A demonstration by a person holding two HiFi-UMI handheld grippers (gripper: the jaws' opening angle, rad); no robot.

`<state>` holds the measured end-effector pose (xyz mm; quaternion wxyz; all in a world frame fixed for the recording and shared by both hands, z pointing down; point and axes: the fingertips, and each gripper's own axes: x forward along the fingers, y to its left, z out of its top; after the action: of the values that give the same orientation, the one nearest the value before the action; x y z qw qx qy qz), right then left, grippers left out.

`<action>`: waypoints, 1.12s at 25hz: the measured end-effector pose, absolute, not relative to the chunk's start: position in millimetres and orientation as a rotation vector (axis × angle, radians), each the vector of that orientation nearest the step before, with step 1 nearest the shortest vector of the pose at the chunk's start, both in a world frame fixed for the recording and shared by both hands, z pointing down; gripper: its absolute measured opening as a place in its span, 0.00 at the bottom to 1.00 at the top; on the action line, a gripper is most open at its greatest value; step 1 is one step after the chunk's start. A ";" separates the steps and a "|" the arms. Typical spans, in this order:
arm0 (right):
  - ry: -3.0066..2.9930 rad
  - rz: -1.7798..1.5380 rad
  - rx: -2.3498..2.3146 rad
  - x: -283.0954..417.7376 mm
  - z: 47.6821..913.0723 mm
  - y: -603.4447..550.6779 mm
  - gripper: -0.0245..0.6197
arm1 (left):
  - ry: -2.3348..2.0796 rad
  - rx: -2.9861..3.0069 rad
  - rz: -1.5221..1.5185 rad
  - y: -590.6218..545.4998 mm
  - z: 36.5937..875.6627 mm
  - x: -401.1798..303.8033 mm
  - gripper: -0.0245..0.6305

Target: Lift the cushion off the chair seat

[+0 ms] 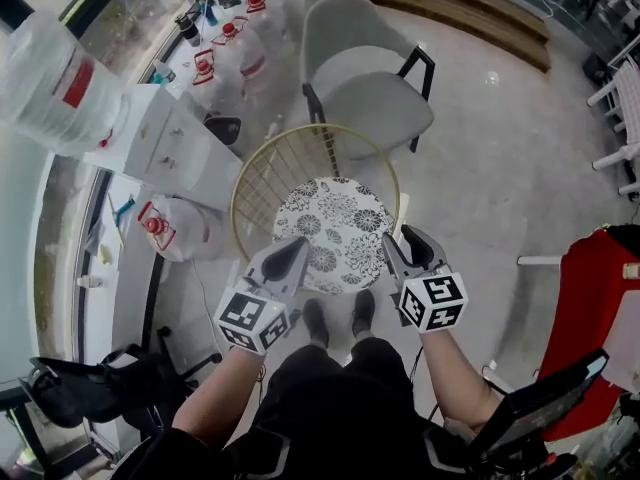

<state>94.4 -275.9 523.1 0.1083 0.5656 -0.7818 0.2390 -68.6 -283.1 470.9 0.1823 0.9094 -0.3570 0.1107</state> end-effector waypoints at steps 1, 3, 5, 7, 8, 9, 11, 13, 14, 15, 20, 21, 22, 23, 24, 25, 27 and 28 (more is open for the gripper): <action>-2.287 0.732 1.652 95.3 535.9 -276.5 0.31 | -1.005 2.557 0.330 -283.9 480.2 -67.5 0.05; -2.257 0.774 1.623 95.9 562.1 -276.1 0.34 | -0.991 2.536 0.369 -283.8 499.8 -65.6 0.05; -2.233 0.768 1.580 93.1 585.2 -274.5 0.36 | -0.975 2.518 0.408 -283.3 519.4 -64.0 0.05; -2.221 0.761 1.541 88.9 605.5 -273.2 0.36 | -0.979 2.495 0.437 -284.7 538.9 -63.1 0.05; -2.213 0.775 1.532 87.6 616.2 -272.3 0.36 | -0.984 2.479 0.446 -285.3 548.5 -62.6 0.05; -2.201 0.795 1.526 87.0 627.8 -271.3 0.36 | -0.985 2.465 0.454 -285.3 558.0 -61.6 0.05; -2.170 0.838 1.513 86.8 652.5 -269.5 0.38 | -0.978 2.442 0.474 -283.3 576.5 -58.5 0.05; -2.134 0.874 1.504 87.5 675.9 -267.6 0.40 | -0.963 2.427 0.500 -280.7 593.9 -56.1 0.05; -2.117 0.891 1.502 88.1 686.2 -266.6 0.41 | -0.952 2.419 0.512 -279.5 602.1 -55.2 0.05; -2.101 0.910 1.501 88.7 695.6 -265.8 0.41 | -0.940 2.410 0.522 -278.5 610.3 -54.4 0.05; -2.028 1.002 1.508 94.2 736.6 -262.8 0.44 | -0.911 2.382 0.576 -276.3 647.4 -51.6 0.05; -2.014 1.007 1.510 95.7 743.3 -262.4 0.45 | -0.909 2.379 0.588 -276.2 653.3 -50.9 0.05; -2.000 1.014 1.513 97.4 749.7 -262.3 0.45 | -0.903 2.375 0.601 -276.2 659.4 -50.0 0.05; -1.986 1.024 1.516 99.1 756.5 -262.3 0.45 | -0.895 2.368 0.612 -276.3 665.9 -49.1 0.05; -1.971 1.041 1.520 100.7 764.1 -262.1 0.46 | -0.886 2.357 0.618 -276.4 672.7 -48.5 0.05; -1.953 1.065 1.525 102.6 772.4 -261.7 0.46 | -0.881 2.341 0.621 -276.5 679.4 -48.3 0.05; -1.913 1.125 1.546 107.7 789.5 -259.6 0.48 | -0.884 2.319 0.625 -276.7 691.7 -48.4 0.05; -1.892 1.151 1.554 110.6 797.7 -258.0 0.48 | -0.885 2.319 0.635 -276.3 697.0 -48.1 0.05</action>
<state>110.6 -258.0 797.7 0.2162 0.5609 -0.6827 0.4154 -48.1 -276.3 697.0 0.2856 0.8674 -0.3312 0.2374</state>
